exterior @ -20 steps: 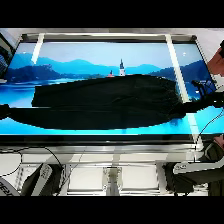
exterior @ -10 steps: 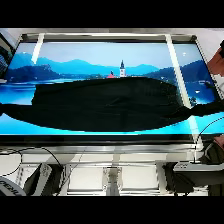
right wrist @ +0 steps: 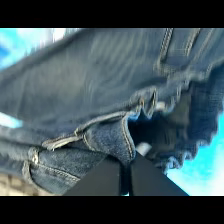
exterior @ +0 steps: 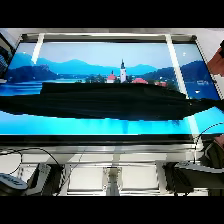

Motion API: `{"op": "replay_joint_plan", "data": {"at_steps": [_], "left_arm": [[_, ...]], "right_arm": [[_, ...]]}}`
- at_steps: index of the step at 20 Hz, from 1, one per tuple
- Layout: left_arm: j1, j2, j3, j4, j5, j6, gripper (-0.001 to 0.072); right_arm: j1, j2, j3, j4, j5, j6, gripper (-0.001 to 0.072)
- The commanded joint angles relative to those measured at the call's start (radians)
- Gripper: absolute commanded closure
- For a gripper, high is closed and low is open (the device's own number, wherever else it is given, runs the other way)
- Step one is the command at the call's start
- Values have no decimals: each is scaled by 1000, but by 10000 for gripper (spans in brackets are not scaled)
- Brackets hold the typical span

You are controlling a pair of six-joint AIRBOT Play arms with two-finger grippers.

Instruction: Fold the clothes and pants, and hang the long-sleeved shirts on hangers.

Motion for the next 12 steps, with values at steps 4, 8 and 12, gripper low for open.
{"op": "replay_joint_plan", "data": {"at_steps": [4,8,12], "left_arm": [[43,-3,0,-16,2,-40,683],[1,-3,-10,18,-46,-6,683],[-37,-3,-107,177,-58,-10,682]], "right_arm": [[-87,4,1,38,-110,90,687],[-79,4,1,-61,-117,100,686],[-79,4,1,-268,-194,211,687]]}}
